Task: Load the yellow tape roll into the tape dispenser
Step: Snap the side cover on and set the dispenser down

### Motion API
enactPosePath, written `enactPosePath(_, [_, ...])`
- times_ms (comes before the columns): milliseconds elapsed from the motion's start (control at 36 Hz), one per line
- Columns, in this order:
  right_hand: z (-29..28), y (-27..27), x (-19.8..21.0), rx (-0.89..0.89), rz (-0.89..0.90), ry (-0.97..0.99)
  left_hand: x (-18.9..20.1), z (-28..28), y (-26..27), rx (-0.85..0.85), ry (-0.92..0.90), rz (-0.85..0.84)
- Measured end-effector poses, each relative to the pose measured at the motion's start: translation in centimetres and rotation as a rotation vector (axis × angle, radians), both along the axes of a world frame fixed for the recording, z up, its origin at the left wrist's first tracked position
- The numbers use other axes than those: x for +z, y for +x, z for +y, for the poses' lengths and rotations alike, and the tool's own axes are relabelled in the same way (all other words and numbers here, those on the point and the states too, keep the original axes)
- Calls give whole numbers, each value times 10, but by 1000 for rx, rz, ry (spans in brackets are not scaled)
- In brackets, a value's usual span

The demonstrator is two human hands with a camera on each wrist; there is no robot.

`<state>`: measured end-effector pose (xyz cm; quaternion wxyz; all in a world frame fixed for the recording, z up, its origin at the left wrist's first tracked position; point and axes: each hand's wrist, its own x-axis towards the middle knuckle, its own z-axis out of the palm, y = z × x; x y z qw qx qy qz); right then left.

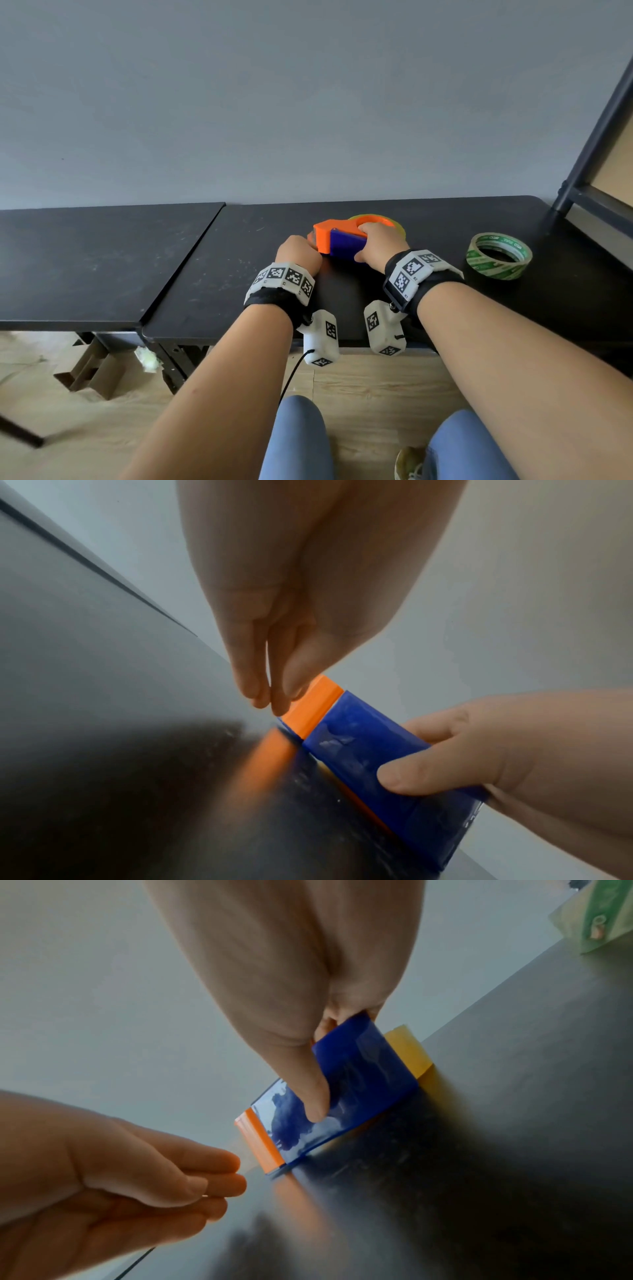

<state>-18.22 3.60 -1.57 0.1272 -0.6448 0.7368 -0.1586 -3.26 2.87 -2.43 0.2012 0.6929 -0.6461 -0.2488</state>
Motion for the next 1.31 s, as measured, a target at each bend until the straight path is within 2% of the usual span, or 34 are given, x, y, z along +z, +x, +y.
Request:
enactPosePath(167, [10, -7, 4, 8, -53, -121, 11, 10, 2, 5, -24, 9])
enactPosePath(250, [19, -17, 10, -36, -129, -175, 15, 15, -3, 11, -68, 45])
enactPosePath(361, [33, -36, 12, -126, -131, -236, 24, 24, -19, -6, -99, 39])
enactPosePath(583, [62, -95, 6, -333, 8, -213, 34, 37, -59, -193, -137, -132])
enactPosePath(722, [72, -116, 3, -448, 239, -39, 35, 35, -80, -280, -124, -239])
enactPosePath(861, [65, -120, -4, -387, 254, -23, 33, 25, -92, -320, -36, -328])
enactPosePath(1000, [49, -114, -8, -326, 167, -8, 35, 20, -96, -288, 23, -370])
enactPosePath(1139, [36, -103, -10, -250, 42, 40, 35, 17, -94, -260, 30, -329])
enactPosePath(1305, [31, -93, -4, -203, -12, 114, 37, 20, -87, -285, -32, -288])
